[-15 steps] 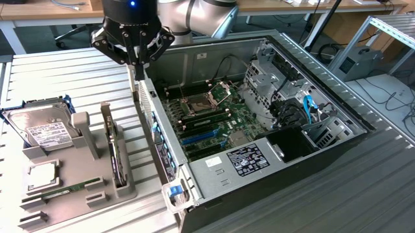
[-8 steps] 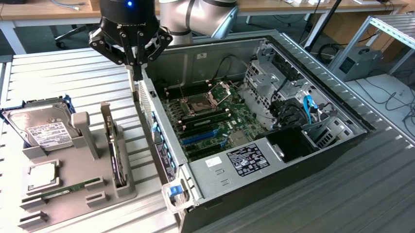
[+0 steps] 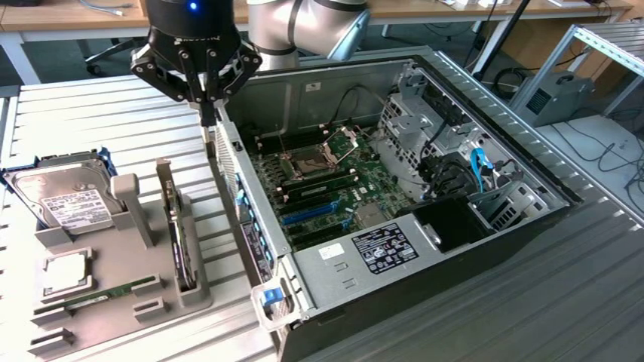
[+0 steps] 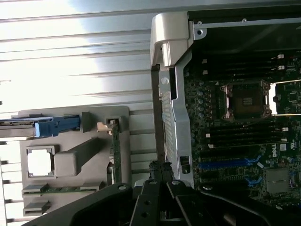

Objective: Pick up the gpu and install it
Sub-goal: 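Reach for the gpu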

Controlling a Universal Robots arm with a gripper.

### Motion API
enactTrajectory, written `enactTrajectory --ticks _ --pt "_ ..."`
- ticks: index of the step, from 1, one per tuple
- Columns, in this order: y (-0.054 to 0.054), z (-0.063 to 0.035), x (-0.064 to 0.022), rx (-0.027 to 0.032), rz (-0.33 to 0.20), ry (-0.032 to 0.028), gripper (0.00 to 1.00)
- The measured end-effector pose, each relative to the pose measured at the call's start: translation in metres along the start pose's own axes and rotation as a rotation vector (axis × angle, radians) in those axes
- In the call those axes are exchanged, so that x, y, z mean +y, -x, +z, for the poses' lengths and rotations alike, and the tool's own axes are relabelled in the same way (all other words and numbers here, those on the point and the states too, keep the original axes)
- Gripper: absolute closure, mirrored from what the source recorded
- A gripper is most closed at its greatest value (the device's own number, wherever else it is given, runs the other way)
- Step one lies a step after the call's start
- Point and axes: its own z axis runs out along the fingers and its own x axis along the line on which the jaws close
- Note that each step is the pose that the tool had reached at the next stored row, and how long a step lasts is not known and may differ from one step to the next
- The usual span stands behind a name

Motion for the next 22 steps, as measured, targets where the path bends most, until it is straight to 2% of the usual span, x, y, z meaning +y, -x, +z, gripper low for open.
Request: enactTrajectory --ticks 11,22 --pt "-0.0079 -0.0002 -0.0006 0.0000 0.000 0.0000 0.89" --pt "-0.0092 0.0001 -0.0023 0.0000 0.000 0.0000 0.89"
